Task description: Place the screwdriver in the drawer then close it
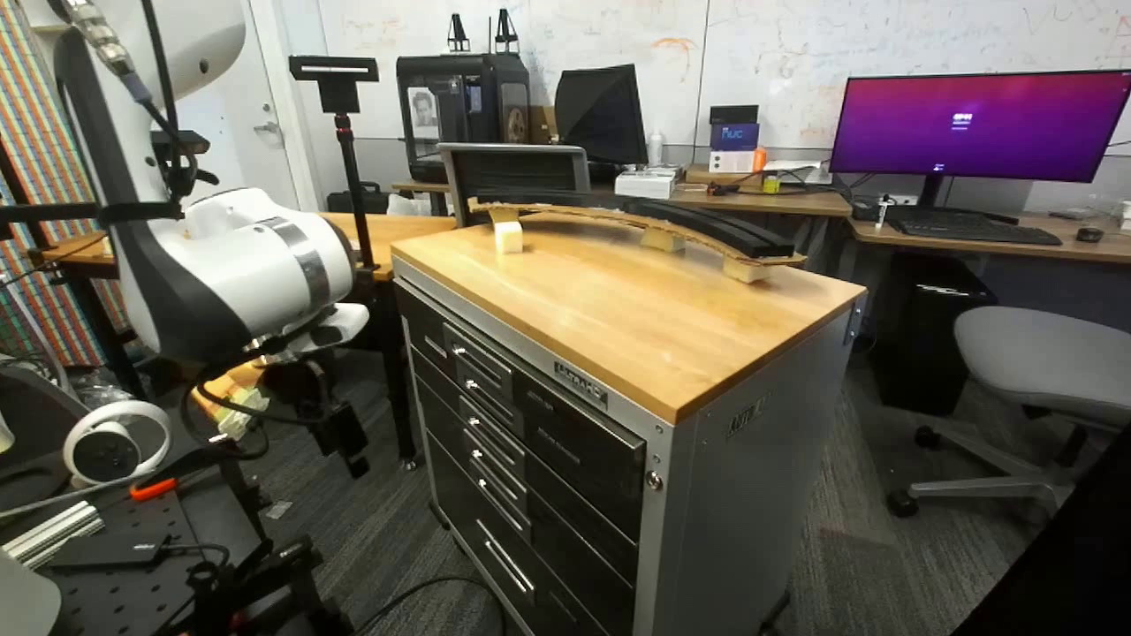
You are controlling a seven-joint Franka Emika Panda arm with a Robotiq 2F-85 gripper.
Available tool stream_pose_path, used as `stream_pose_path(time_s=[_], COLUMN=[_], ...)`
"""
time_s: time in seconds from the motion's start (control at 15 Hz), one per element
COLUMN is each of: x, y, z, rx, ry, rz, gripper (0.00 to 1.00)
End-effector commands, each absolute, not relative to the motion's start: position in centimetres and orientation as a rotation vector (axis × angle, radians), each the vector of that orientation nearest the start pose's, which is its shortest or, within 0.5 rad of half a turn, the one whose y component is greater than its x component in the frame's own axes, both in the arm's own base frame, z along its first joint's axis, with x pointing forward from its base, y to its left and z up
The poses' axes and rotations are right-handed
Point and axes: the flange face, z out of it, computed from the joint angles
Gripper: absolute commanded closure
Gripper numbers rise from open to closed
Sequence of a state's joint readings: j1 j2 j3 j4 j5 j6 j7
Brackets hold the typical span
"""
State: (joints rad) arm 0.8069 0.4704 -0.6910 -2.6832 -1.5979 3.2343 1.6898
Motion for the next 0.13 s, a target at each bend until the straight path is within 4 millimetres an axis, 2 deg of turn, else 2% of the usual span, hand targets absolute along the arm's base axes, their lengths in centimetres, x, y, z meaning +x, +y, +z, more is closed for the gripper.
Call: stream_pose_path(time_s=[0.0,0.07], x=[29.62,29.75], y=[8.01,7.78], z=[10.13,10.13], rx=[-3.323,-3.327], ry=[-0.148,-0.139], rz=[-0.143,-0.145], gripper=[0.0,0.0])
